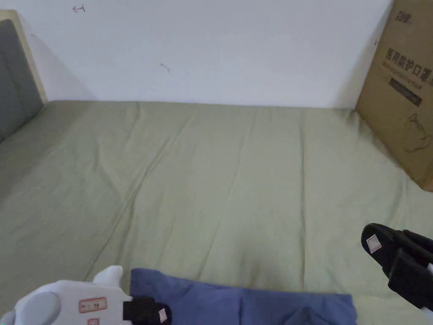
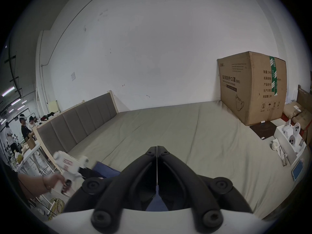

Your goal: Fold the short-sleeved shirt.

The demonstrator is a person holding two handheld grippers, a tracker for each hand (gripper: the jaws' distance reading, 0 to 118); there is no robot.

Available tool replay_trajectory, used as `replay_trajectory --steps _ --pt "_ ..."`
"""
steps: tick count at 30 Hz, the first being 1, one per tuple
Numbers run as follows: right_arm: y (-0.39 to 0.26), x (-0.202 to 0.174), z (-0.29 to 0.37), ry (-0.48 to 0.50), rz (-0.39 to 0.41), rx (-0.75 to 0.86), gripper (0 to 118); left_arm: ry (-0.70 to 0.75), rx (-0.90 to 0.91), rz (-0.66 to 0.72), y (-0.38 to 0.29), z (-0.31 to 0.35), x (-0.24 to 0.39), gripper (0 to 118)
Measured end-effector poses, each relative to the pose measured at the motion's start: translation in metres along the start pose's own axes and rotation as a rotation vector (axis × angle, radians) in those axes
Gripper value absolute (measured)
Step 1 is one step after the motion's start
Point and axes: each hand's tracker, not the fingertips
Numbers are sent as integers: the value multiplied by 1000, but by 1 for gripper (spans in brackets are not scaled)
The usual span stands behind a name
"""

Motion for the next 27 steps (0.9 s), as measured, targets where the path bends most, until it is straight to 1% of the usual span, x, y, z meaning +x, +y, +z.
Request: replay_trajectory --steps 2,3,5,7,8,10,13,16,17,18,19,20,21,23,26,27 --pt "-1 3 -1 -4 -12 -1 0 259 47 -84 8 35 16 9" --pt "-2 6 0 1 -23 0 0 357 57 -138 9 45 25 9" --pt "-3 10 2 13 -43 6 0 378 70 -166 9 51 41 9" --pt "-5 14 3 16 -58 8 0 303 37 -113 11 42 58 9" --pt "-6 15 5 16 -62 8 0 240 16 -86 12 34 67 9" --pt "-6 18 9 12 -71 9 0 139 -26 -75 14 8 86 9" --pt "-5 26 17 4 -82 7 0 87 -117 -103 12 -48 124 10" --pt "-7 35 25 -19 -87 3 0 22 -213 -50 7 -110 147 16" --pt "-7 39 27 -31 -88 -1 0 29 -242 -54 2 -129 154 38" --pt "-9 43 29 -49 -88 -7 0 22 -241 -55 -3 -143 159 65" --pt "-10 46 30 -69 -90 -16 0 -13 -269 -58 -7 -155 164 88" --pt "-11 50 31 -82 -96 -23 0 -22 -278 -66 -9 -162 167 101" --pt "-12 53 32 -94 -102 -29 0 -31 -265 -61 -11 -162 169 101" --pt "-14 58 33 -100 -116 -33 0 -109 -258 -70 -9 -154 171 100" --pt "-14 67 34 -51 -163 -21 0 -155 -196 -115 -2 -116 167 100" --pt "-14 68 34 -47 -163 -15 0 -133 -158 -153 -1 -101 165 100"
